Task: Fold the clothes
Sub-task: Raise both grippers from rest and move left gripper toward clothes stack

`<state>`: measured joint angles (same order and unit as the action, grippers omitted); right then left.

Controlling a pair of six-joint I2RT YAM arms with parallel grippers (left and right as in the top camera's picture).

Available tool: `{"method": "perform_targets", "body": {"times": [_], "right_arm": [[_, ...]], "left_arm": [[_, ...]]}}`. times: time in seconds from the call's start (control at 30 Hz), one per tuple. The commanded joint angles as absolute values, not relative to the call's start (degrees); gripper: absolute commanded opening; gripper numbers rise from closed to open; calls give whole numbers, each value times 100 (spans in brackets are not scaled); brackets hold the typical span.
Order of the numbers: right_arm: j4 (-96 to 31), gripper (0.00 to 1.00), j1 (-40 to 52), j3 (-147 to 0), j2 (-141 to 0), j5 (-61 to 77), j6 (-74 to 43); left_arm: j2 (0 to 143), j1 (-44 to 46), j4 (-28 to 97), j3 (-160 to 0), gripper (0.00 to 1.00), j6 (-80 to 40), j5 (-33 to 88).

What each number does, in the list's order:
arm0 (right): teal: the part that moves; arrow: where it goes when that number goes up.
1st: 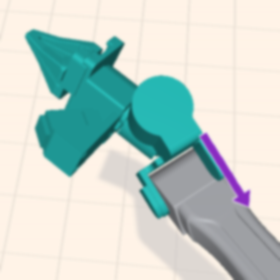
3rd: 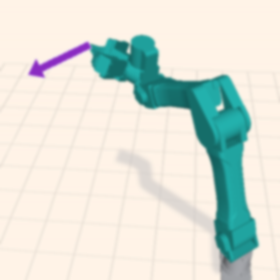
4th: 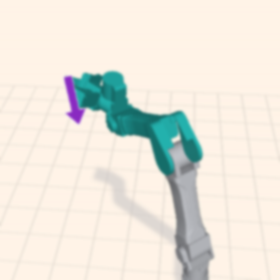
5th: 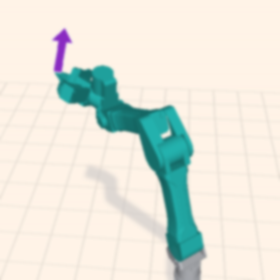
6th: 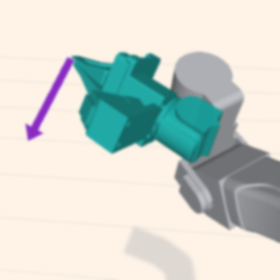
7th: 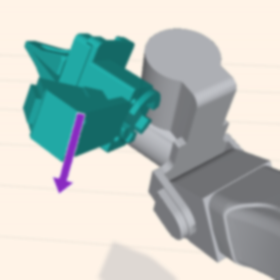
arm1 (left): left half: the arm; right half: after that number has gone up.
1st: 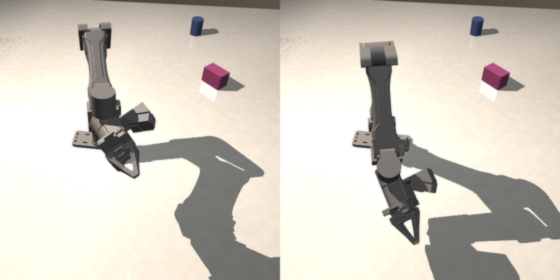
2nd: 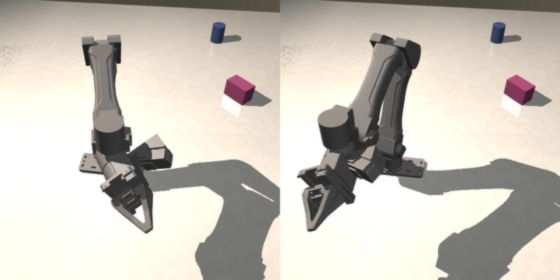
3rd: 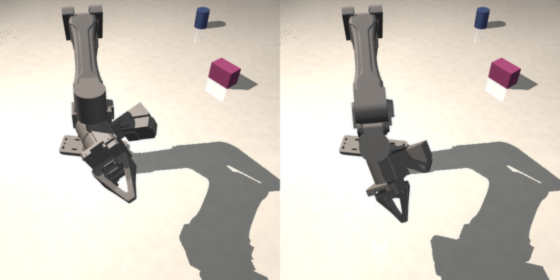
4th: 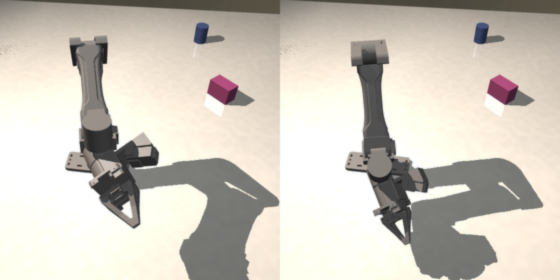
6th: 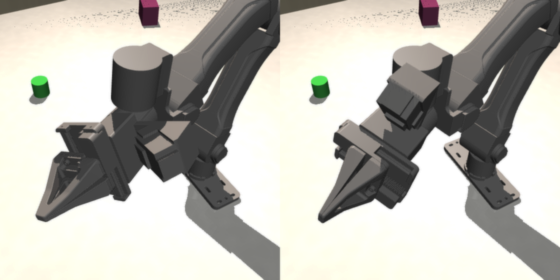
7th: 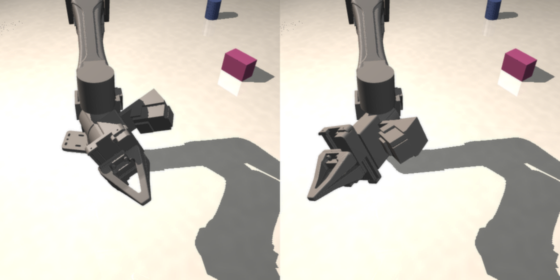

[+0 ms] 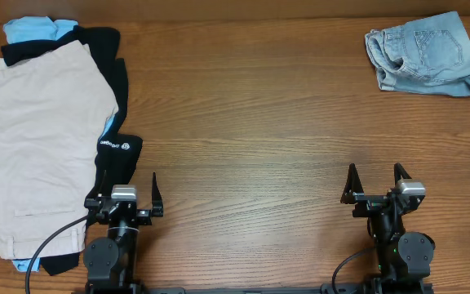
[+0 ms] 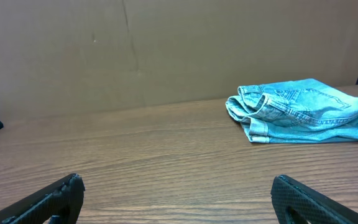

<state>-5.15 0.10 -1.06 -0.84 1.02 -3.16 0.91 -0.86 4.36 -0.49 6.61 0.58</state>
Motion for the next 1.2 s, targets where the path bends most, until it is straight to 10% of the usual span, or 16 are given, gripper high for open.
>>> {"method": "perform_targets", "body": {"times": [0.0, 1.17], "right_arm": [[-484, 100, 36, -47, -19, 23, -298], [-744, 100, 36, -1619, -480, 464, -296]], "left_arm": [[32, -137, 440, -30, 100, 751, 1], [1017, -139, 1428, -2364, 100, -281, -355]]}}
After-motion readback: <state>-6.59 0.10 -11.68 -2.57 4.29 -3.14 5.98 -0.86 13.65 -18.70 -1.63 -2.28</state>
